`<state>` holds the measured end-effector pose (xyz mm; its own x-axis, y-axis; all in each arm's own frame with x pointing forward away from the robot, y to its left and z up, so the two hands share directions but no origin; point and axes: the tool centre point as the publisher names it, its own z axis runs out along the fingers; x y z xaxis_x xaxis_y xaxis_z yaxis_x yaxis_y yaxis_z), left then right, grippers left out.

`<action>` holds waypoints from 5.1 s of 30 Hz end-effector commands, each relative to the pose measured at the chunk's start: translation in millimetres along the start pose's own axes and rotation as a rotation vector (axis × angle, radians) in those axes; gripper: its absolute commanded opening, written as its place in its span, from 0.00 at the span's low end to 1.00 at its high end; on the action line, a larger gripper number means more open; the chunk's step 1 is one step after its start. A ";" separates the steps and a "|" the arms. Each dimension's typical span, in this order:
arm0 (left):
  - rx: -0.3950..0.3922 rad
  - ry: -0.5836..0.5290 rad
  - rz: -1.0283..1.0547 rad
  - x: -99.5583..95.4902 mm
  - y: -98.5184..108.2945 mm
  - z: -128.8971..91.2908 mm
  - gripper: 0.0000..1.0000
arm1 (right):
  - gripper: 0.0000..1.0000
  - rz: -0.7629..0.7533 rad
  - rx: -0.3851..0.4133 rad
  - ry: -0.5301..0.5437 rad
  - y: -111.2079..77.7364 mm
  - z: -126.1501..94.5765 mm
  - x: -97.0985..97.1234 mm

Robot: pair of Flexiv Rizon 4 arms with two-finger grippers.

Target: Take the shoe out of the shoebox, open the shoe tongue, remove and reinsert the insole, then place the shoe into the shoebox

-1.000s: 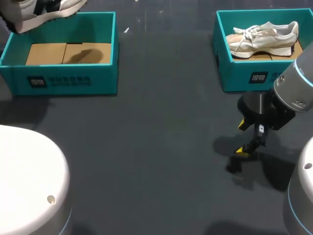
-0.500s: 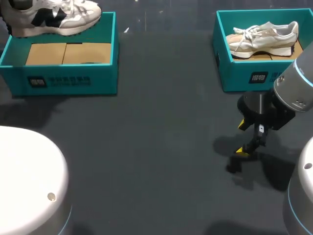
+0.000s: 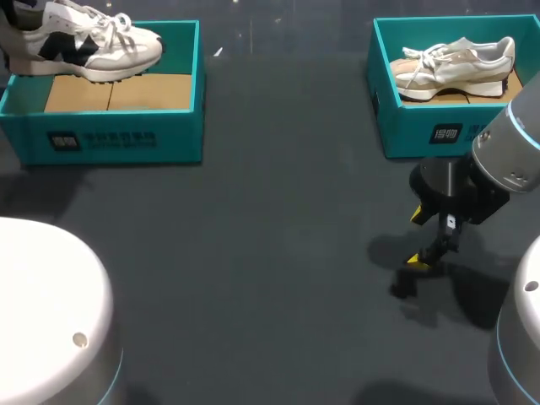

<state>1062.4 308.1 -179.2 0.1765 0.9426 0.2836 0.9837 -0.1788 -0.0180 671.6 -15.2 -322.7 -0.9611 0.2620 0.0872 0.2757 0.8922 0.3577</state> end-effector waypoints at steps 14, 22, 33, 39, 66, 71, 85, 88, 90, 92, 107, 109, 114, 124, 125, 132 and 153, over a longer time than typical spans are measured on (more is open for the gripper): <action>0.045 -0.036 -0.089 -16.2 24.8 44.2 0.00 | 1.00 0.000 0.001 -0.004 -0.9 -0.2 1.7; 0.082 -0.025 -0.090 -26.9 15.5 64.7 0.00 | 1.00 0.000 0.001 -0.004 -0.9 -0.2 1.7; 0.082 -0.025 -0.090 -26.9 15.5 64.7 0.00 | 1.00 0.000 0.001 -0.004 -0.9 -0.2 1.7; 0.117 -0.026 -0.085 -43.6 19.7 96.7 0.00 | 1.00 0.000 0.001 -0.004 -0.9 -0.2 1.7; 0.101 0.000 -0.023 -70.1 0.9 139.9 0.00 | 1.00 0.000 0.001 -0.004 -0.9 -0.2 1.7; 0.098 0.005 -0.017 -72.8 0.4 145.1 0.00 | 1.00 0.000 0.001 -0.004 -0.9 -0.2 1.7; 0.108 0.026 0.007 -82.1 1.9 164.0 0.00 | 1.00 0.000 0.001 -0.004 -0.9 -0.2 1.7; 0.111 0.028 0.011 -83.8 2.8 168.1 0.00 | 1.00 0.000 0.001 -0.004 -0.9 -0.2 1.7; 0.112 0.030 0.013 -84.4 3.1 170.7 0.00 | 1.00 0.000 0.001 -0.004 -0.9 -0.2 1.7; 0.114 0.031 0.014 -84.7 3.2 173.2 0.00 | 1.00 0.000 0.001 -0.004 -0.9 -0.2 1.7; 0.119 0.020 -0.003 -83.4 1.0 189.6 0.03 | 1.00 0.000 0.001 -0.004 -0.9 -0.2 1.7; 0.118 0.018 -0.006 -82.8 0.6 190.1 0.14 | 1.00 0.000 0.001 -0.004 -0.9 -0.2 1.7; 0.117 0.010 -0.014 -81.5 -1.7 191.1 0.25 | 1.00 0.000 0.001 -0.004 -0.9 -0.2 1.7; 0.103 -0.019 -0.014 -77.6 -3.3 174.6 0.49 | 1.00 0.000 0.001 -0.004 -0.9 -0.2 1.7; 0.103 -0.023 -0.013 -77.3 -3.3 172.3 0.59 | 1.00 0.000 0.001 -0.004 -0.9 -0.2 1.7; 0.084 -0.049 -0.013 -75.3 -2.4 150.1 1.00 | 1.00 0.000 0.001 -0.004 -0.9 -0.2 1.7; 0.014 -0.127 -0.067 -55.4 -31.0 36.8 1.00 | 1.00 0.000 0.001 -0.004 -0.9 -0.2 1.7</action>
<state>1039.9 268.7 -254.3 0.1112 0.9802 0.1638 0.9937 -0.1074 -0.0314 671.6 -15.3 -322.7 -0.9611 0.2621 0.0873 0.2758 0.8922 0.3576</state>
